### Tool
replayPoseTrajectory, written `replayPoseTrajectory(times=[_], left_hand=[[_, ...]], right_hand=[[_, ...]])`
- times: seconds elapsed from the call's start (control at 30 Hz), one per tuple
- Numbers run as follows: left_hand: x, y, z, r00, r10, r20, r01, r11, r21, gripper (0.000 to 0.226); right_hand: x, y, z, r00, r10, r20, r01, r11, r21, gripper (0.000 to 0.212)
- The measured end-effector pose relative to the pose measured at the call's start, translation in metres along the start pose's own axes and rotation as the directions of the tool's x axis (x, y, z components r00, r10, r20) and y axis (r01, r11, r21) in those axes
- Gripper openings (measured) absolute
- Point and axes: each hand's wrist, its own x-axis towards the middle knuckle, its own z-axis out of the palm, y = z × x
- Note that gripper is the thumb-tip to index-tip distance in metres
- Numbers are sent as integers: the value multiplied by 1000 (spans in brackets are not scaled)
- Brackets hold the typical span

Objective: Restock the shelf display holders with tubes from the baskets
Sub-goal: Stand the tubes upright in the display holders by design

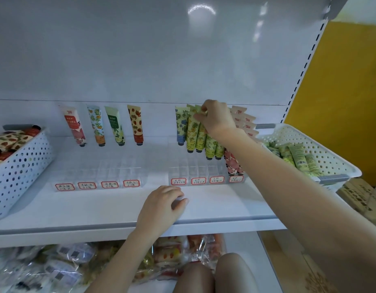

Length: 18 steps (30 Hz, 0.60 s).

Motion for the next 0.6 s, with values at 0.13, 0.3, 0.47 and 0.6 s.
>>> replayPoseTrajectory(times=[0.13,0.3,0.47,0.6], left_hand=[[-2,2,-3,1000,-24,12,23,1000,4,57],[-5,13,-3,998,-40,-48,39,999,-25,50],[6,64,4,986,58,-156,-77,990,-115,24],[29,121,-1,969,153,-196,-197,953,-229,22]], right_hand=[[-18,6,-12,995,-47,-93,52,997,50,23],[-41,28,-30,983,-23,-181,34,998,59,20],[-64,58,-69,985,56,-164,-41,994,98,18],[-80,92,-111,973,153,-172,-144,988,62,21]])
